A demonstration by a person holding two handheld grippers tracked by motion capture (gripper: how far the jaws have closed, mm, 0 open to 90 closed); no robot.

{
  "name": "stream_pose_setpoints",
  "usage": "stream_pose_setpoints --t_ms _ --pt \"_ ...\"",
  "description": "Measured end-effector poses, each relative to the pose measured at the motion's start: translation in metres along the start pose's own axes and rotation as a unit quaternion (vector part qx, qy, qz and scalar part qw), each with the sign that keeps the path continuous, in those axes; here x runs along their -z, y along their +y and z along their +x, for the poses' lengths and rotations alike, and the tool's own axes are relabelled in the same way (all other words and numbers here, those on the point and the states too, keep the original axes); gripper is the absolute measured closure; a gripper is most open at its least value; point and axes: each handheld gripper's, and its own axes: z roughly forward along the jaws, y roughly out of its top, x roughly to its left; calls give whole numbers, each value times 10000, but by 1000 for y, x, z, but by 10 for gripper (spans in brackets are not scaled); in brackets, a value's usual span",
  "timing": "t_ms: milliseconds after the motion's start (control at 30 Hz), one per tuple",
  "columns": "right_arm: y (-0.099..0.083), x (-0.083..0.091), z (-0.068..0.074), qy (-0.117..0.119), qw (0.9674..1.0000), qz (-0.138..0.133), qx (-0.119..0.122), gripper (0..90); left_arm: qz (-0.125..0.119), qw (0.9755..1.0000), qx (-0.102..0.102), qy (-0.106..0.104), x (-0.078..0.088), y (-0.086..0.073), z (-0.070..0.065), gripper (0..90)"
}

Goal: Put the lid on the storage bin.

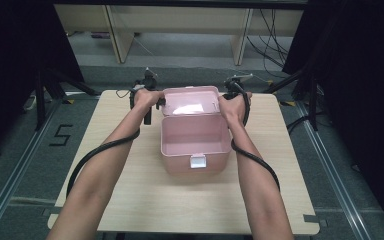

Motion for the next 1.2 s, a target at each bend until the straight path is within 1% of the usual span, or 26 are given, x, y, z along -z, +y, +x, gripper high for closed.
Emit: stream_pose_setpoints --t_ms 67,133,167,233,267,333,400,433,467,533,567,600,633,667,700,733,767,833,900,933,1100,1133,1200 --pt "0 0 0 -5 10000 -8 -4 891 38 9999 116 -38 0 0 1 804" --pt "0 0 0 -13 10000 -6 -9 891 47 9999 134 -28 0 1 1 809" --pt "0 0 0 -9 10000 -3 -12 890 56 9999 99 -17 1 1 0 810" --pt "0 1 0 -24 10000 15 -24 890 -9 10000 79 5 1 1 -1 813" --pt "0 1 -1 -2 10000 4 -16 890 16 10000 64 -11 1 2 -1 815" --pt "0 2 -2 -9 10000 -6 -23 890 -52 9999 113 -25 2 1 -2 819" --pt "0 2 -2 -20 9999 10 -98 889 -106 9998 133 -42 2 1 -2 824" --pt "0 3 -3 13 9999 34 -103 889 -117 9998 115 -65 1 1 -2 826" --pt "0 3 -4 9 10000 -11 -69 889 -132 9998 111 -69 1 2 -3 827" --pt "0 4 -4 30 9999 22 -141 888 -186 9997 109 -63 1 2 -4 830" --pt "0 4 -6 31 10000 -14 -83 888 -215 9997 111 -62 1 2 -5 832" --pt "0 5 -5 46 9999 24 -142 887 -273 9995 113 -82 1 2 -5 834" --pt "0 4 -7 24 10000 -34 -87 887 -354 9992 149 -93 1 2 -6 837" --pt "1 5 -7 67 9999 11 -150 886 -381 9991 155 -90 1 2 -6 840" --pt "1 5 -8 20 9999 -7 -137 886 -396 9991 146 -105 1 2 -7 841" --pt "1 6 -9 74 9999 -46 -123 886 -437 9989 151 -122 1 2 -7 842" --pt "1 6 -9 80 9999 -48 -126 885 -473 9987 138 -127 1 2 -7 844" --pt "1 8 -8 103 9997 -4 -239 884 -525 9984 141 -143 2 3 -8 847" --pt "1 8 -11 94 9998 -62 -151 884 -562 9982 153 -160 3 3 -9 850" --pt "2 9 -11 129 9998 -50 -156 884 -590 9980 163 -164 3 3 -9 852" --pt "3 11 -12 136 9998 -59 -157 882 -680 9971 260 -210 5 4 -10 863" --pt "3 12 -13 188 9997 -61 -151 882 -680 9971 263 -214 6 5 -10 864" --pt "3 13 -13 193 9996 -83 -182 883 -711 9969 256 -233 7 5 -10 867"
